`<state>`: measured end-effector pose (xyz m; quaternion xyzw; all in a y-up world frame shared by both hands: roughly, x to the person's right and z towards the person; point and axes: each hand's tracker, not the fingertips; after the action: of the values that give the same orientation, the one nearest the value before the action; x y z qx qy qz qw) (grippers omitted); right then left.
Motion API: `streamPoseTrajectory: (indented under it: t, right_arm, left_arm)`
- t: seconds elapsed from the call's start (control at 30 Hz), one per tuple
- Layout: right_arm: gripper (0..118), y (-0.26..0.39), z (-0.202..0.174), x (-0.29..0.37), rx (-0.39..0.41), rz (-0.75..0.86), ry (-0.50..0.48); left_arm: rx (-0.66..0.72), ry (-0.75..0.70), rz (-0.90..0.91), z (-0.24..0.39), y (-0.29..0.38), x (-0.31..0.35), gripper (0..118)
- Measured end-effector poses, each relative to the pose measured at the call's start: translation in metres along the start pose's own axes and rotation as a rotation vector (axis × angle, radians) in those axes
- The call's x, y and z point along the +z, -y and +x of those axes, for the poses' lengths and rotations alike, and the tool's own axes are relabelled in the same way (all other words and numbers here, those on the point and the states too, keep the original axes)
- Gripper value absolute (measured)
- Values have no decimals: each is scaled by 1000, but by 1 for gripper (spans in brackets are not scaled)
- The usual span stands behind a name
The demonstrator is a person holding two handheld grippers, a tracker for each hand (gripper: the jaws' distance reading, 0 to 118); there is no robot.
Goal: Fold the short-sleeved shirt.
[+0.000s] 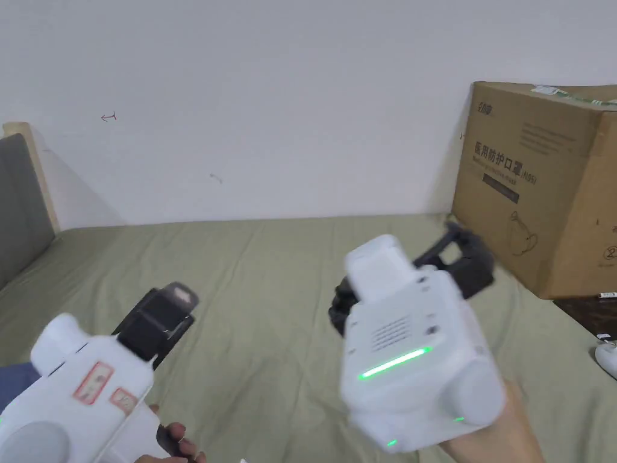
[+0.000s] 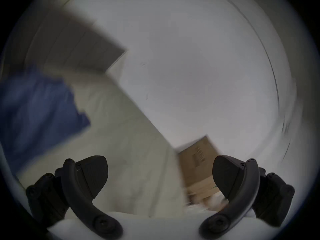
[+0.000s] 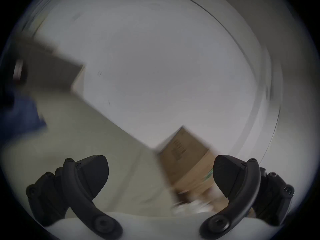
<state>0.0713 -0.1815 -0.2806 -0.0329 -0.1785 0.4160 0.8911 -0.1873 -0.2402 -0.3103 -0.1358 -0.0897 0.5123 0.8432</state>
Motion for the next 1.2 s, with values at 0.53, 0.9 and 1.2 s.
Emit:
streamPoseTrajectory:
  t: [0.53, 0.9, 1.2]
  right_arm:
    - [118, 2, -15, -19, -209, -108, -207]
    - [118, 91, 42, -21, -1054, -302, -207]
    - [118, 44, 53, -3, -875, -140, -186]
  left_arm:
    - [-482, -169, 52, 31, 7, -14, 118]
    - [-1272, -124, 118, 91, 69, 8, 118]
    - [-1138, -189, 120, 101, 49, 16, 118]
